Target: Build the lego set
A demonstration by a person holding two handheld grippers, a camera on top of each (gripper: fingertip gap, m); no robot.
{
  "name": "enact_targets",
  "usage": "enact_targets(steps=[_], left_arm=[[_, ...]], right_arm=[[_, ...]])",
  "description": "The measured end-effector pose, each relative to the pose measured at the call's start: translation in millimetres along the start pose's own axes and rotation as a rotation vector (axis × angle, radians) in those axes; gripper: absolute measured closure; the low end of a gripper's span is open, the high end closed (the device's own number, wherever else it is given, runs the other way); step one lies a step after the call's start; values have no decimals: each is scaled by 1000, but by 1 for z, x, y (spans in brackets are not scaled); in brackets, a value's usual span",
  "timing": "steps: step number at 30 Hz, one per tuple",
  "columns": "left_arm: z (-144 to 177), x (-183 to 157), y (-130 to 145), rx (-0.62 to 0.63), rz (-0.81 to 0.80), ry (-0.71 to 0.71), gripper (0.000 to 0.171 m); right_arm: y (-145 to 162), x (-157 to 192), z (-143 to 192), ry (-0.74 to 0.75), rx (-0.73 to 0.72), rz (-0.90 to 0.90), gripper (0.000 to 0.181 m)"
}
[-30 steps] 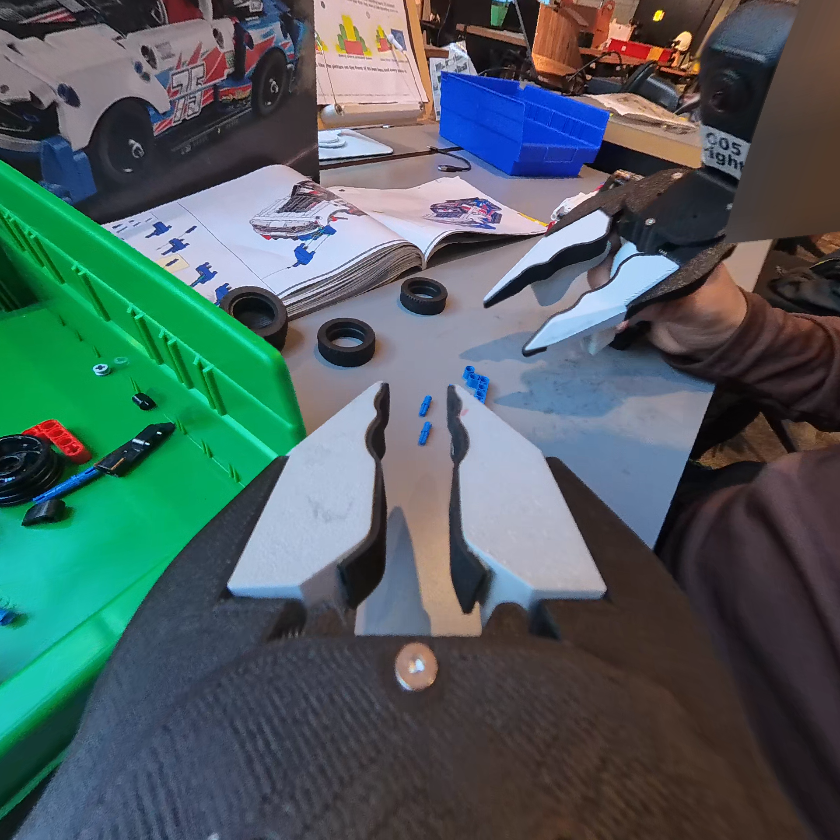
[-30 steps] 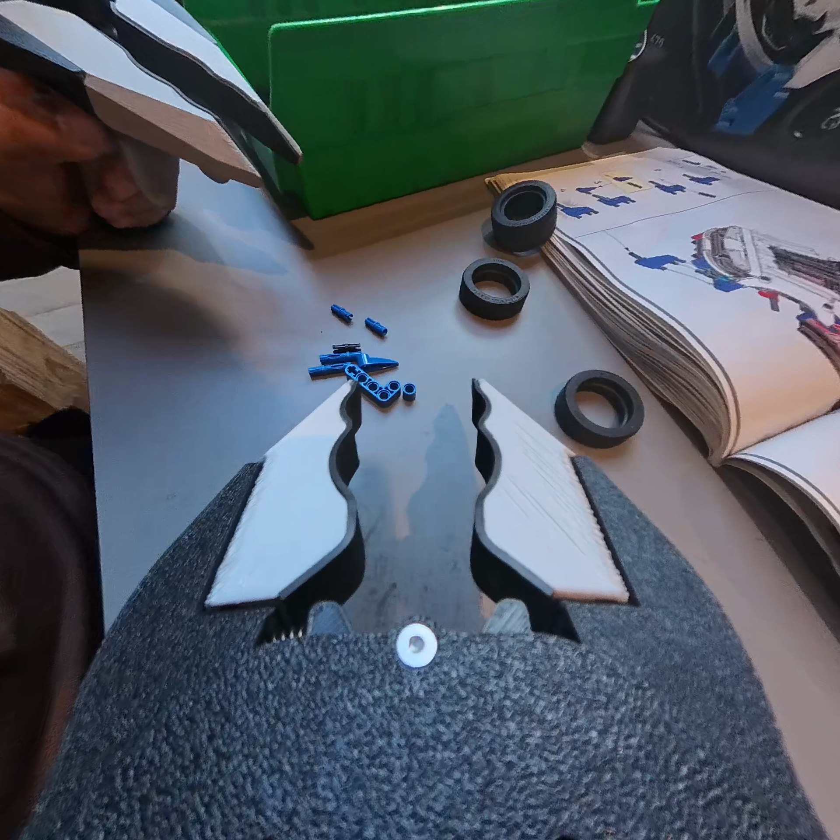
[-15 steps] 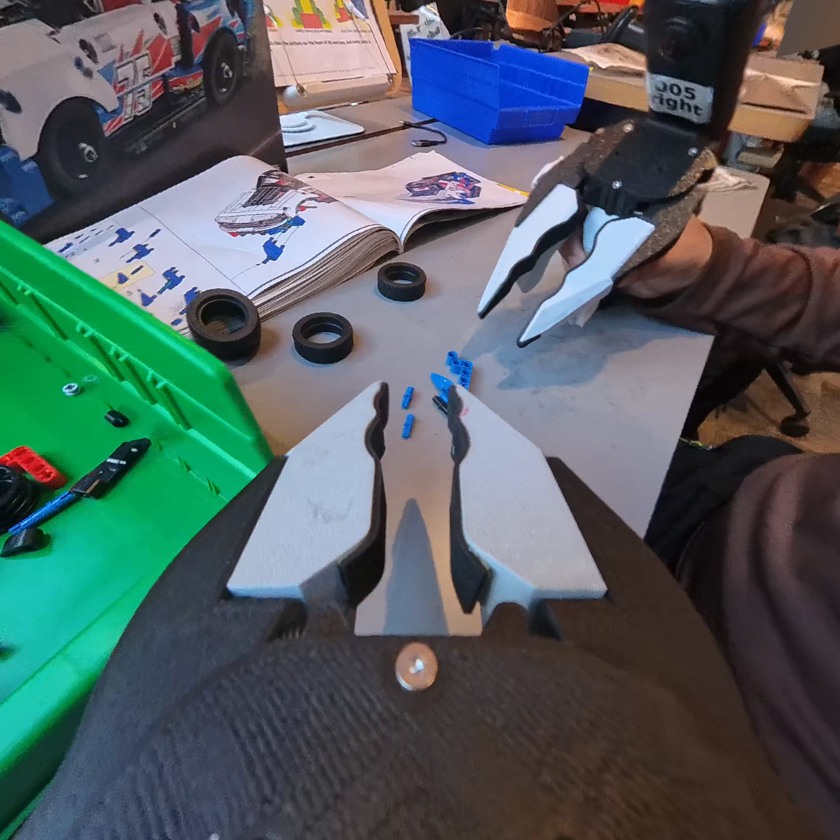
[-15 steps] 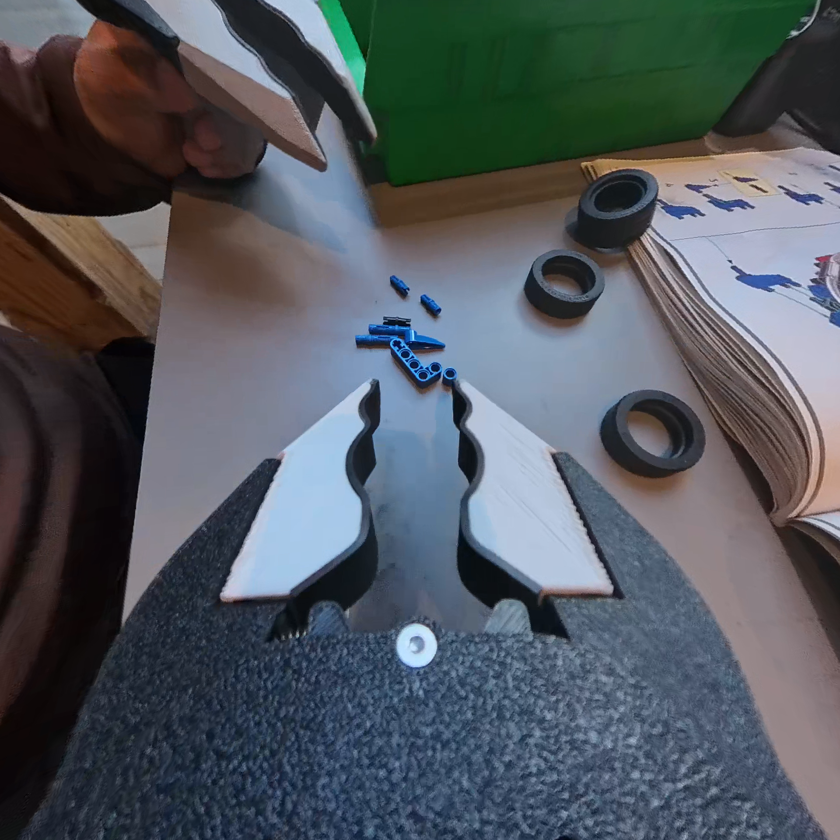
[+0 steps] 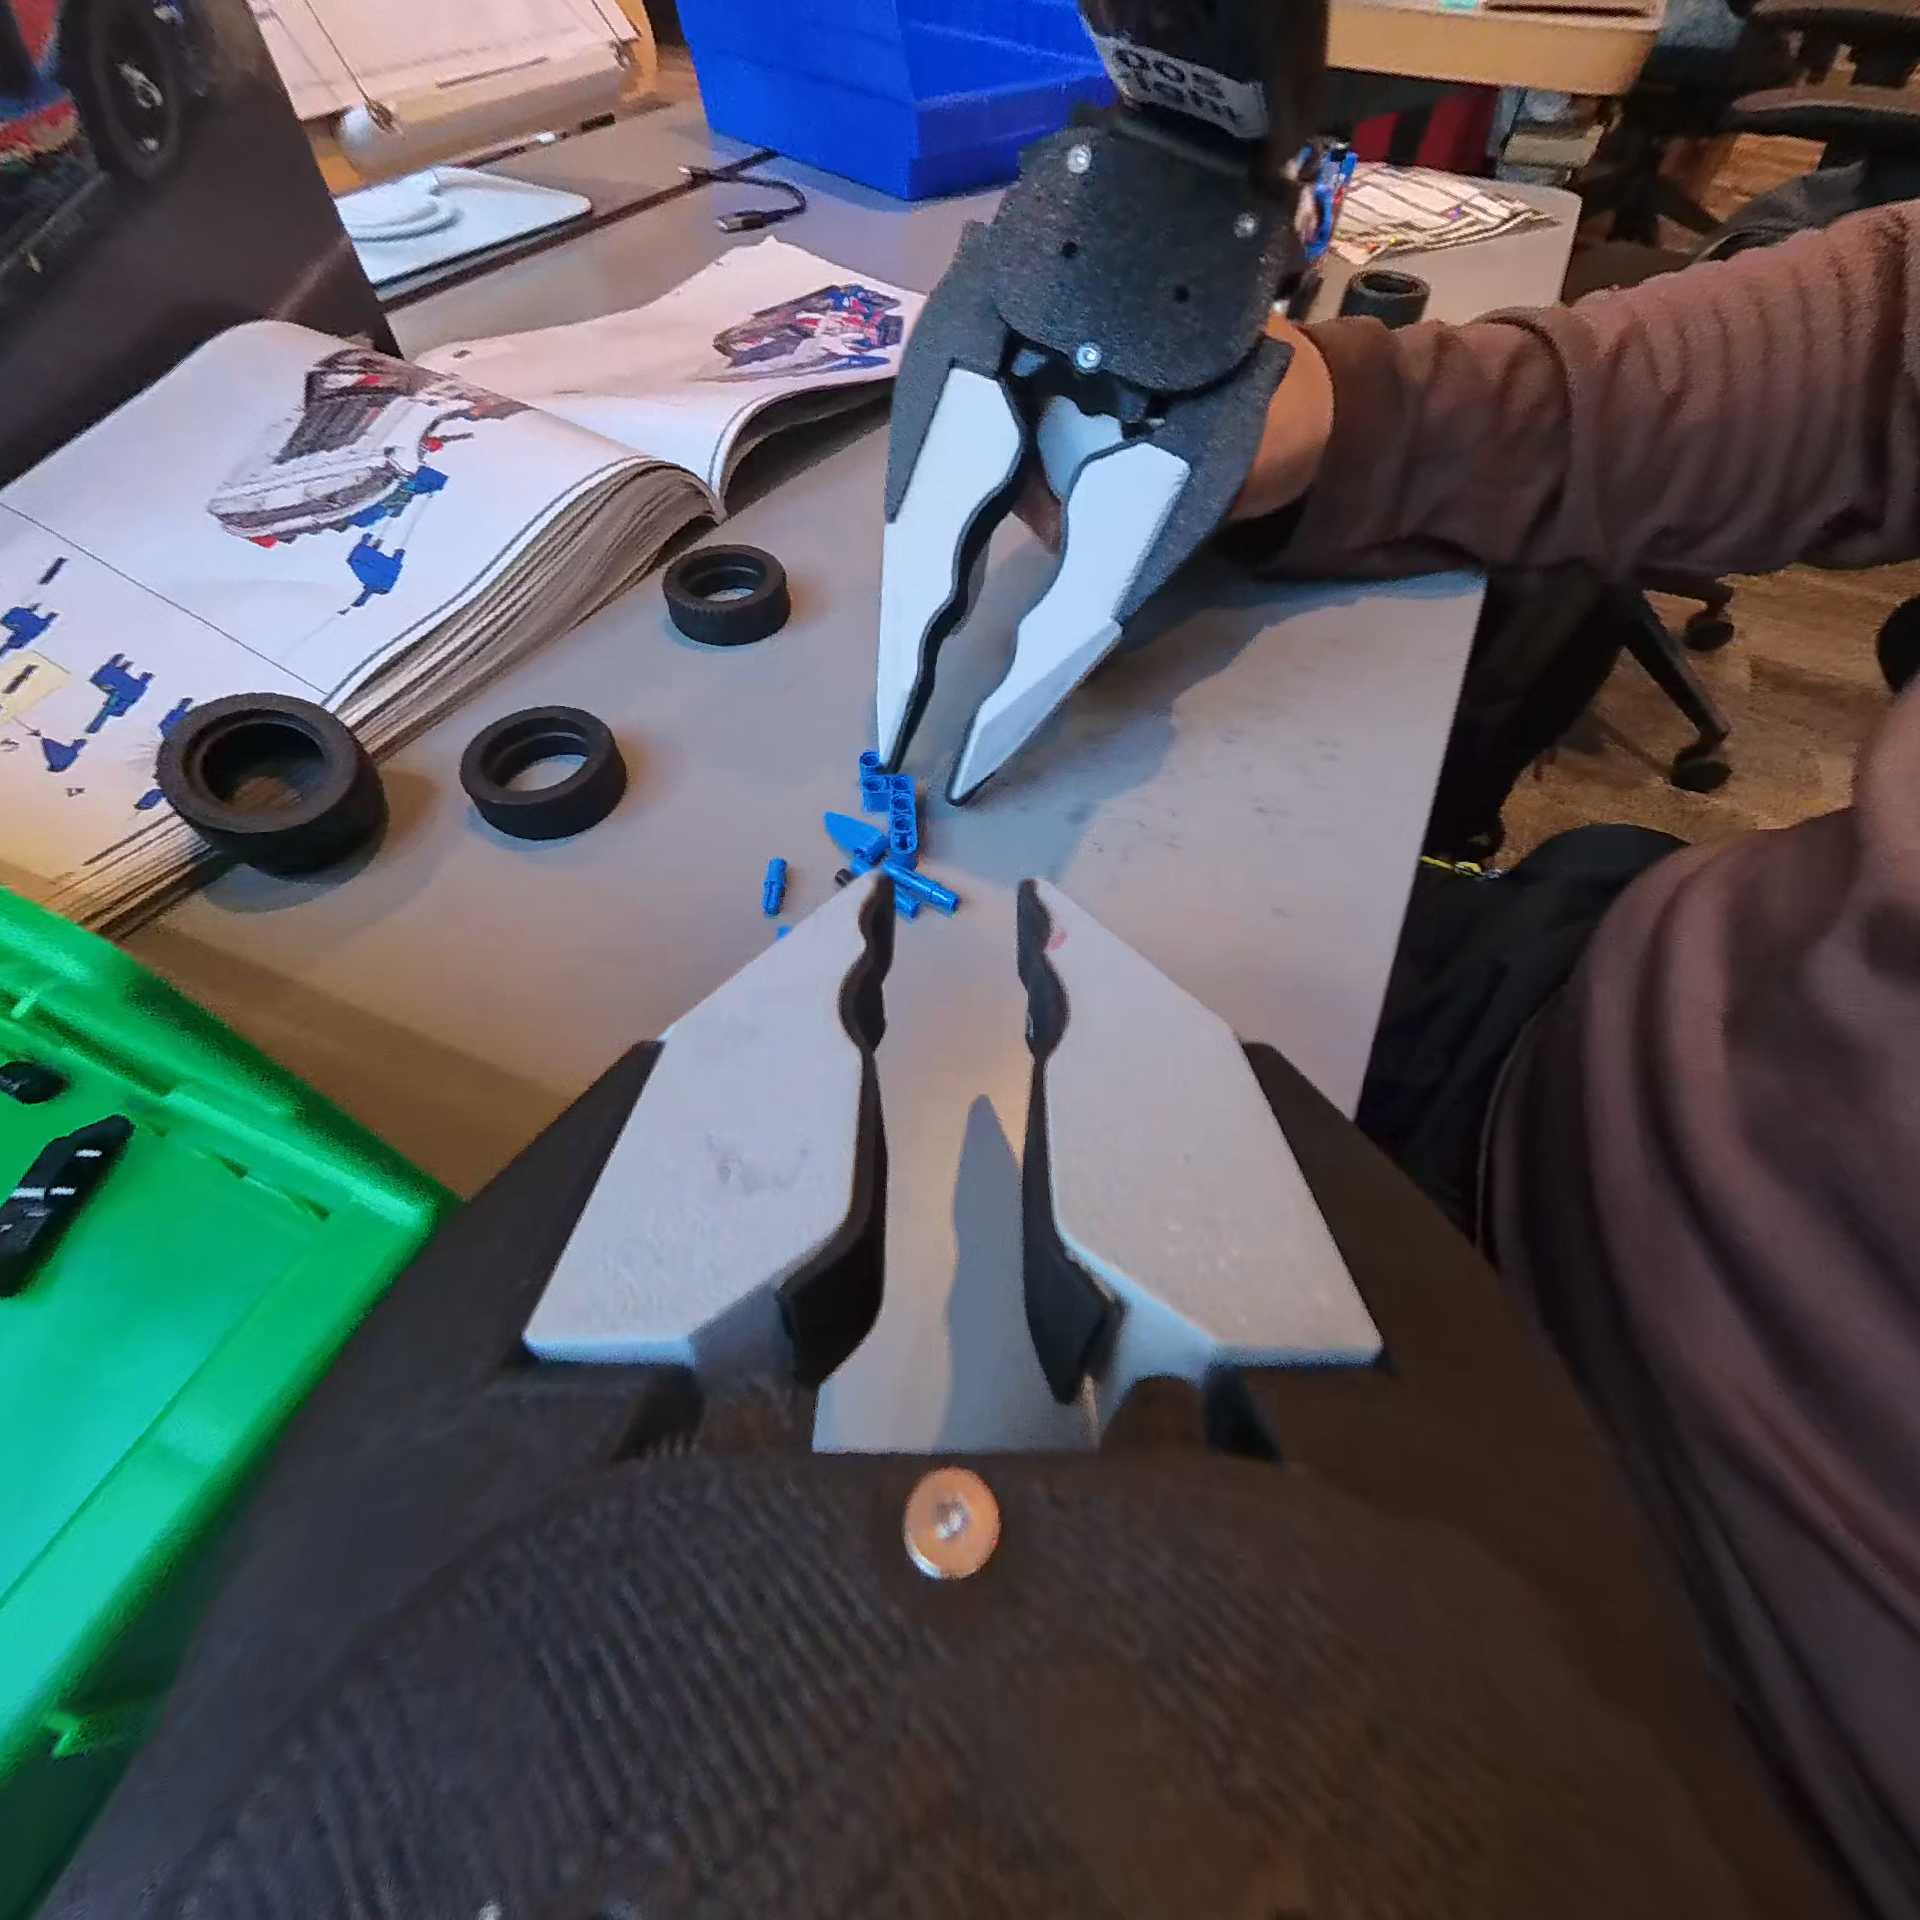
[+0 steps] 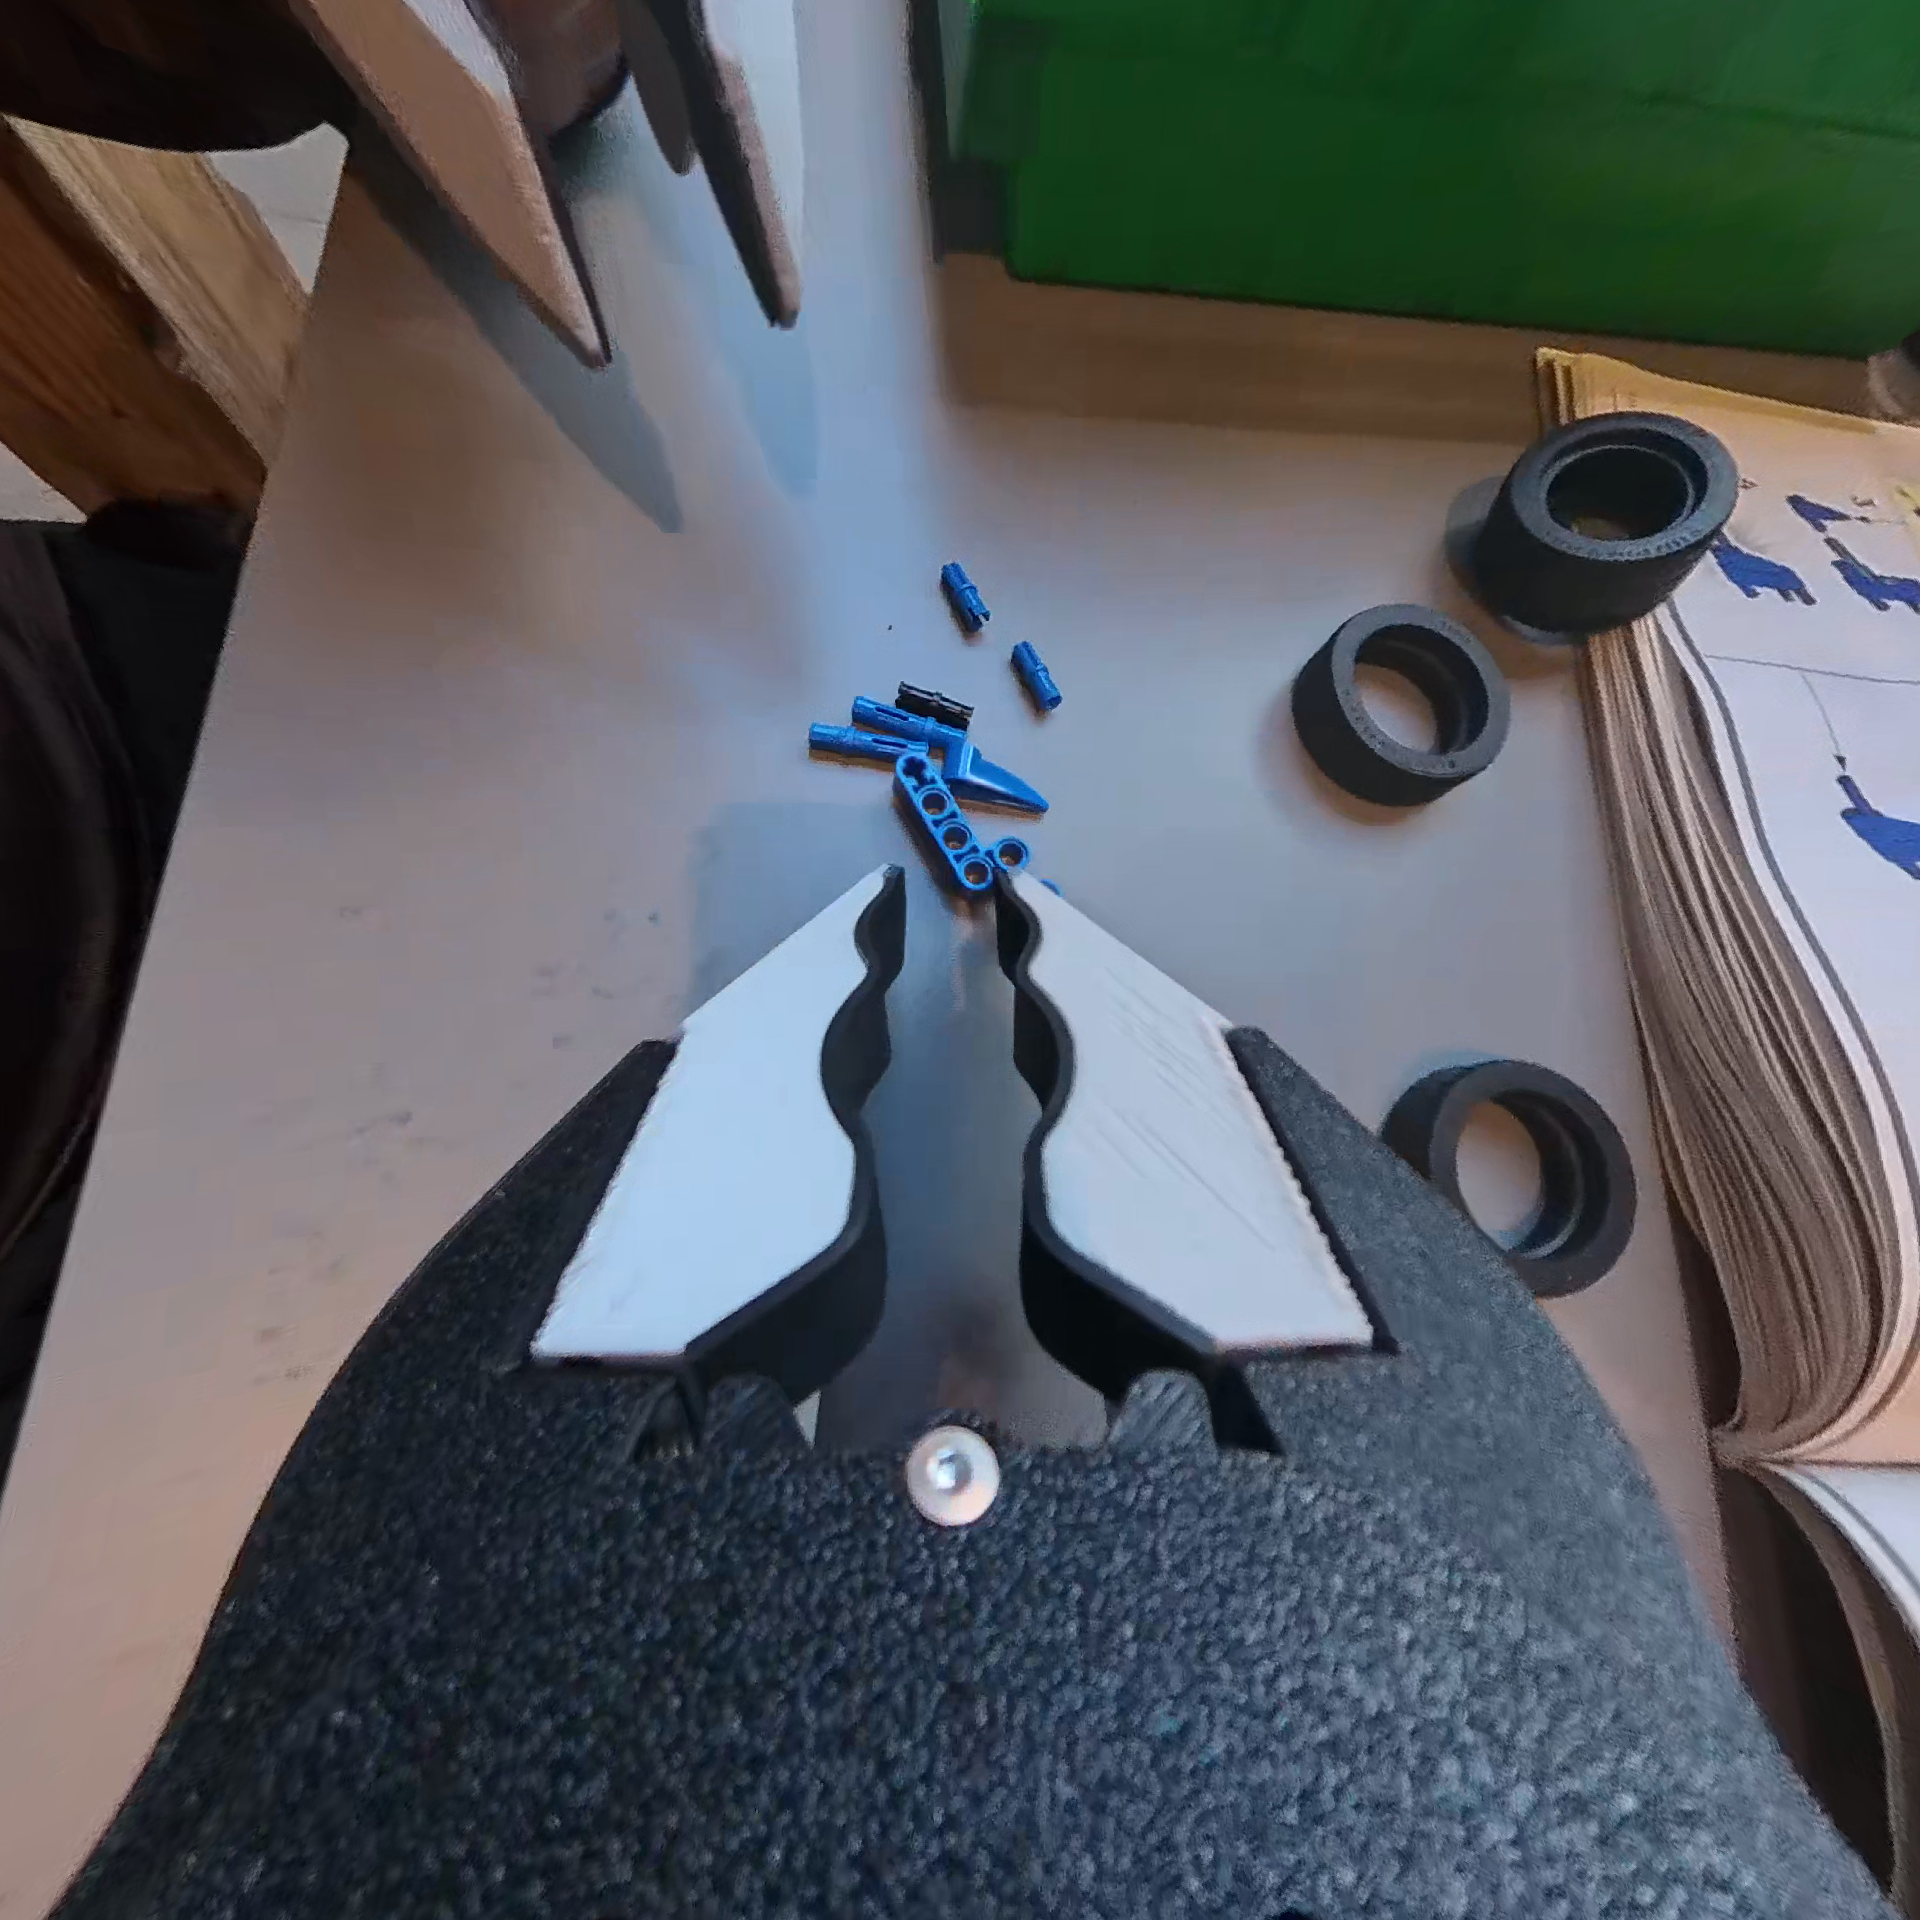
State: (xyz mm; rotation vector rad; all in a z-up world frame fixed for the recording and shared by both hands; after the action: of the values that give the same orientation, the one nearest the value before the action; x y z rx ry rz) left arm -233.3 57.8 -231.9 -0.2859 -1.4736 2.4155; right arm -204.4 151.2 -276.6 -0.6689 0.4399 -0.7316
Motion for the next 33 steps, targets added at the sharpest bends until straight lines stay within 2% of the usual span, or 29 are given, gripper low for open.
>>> enact_targets(steps=[8, 17, 21, 27, 33], left_arm=[[1, -5, -1, -15, -48, -2, 162], [4, -2, -3, -38, 16, 44, 157], [4, 0, -3, -36, 30, 50, 156], [3, -1, -2, -30, 19, 41, 155], [-7, 4, -6, -19, 74, 25, 158]], right_arm=[[-4, -3, 1, -36, -37, -13, 167], [-15, 3, -8, -109, -48, 59, 166], [-12, 4, -16, -105, 9, 82, 170], [-12, 4, -15, -55, 7, 101, 173], [-26, 3, 6, -9, -142, 16, 173]])
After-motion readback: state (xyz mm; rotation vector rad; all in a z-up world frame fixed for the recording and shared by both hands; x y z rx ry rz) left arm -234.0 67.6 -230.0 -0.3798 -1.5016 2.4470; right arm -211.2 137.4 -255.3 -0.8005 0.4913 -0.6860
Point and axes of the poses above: each gripper's, where its closed fingertips meet, z back along the fingers, y out of its underside, x = y × z across the jaws, the point moved 2 cm from there along z, back along the fingers, and after that the axes turned 4 degrees about x, right-handed, at the moved point
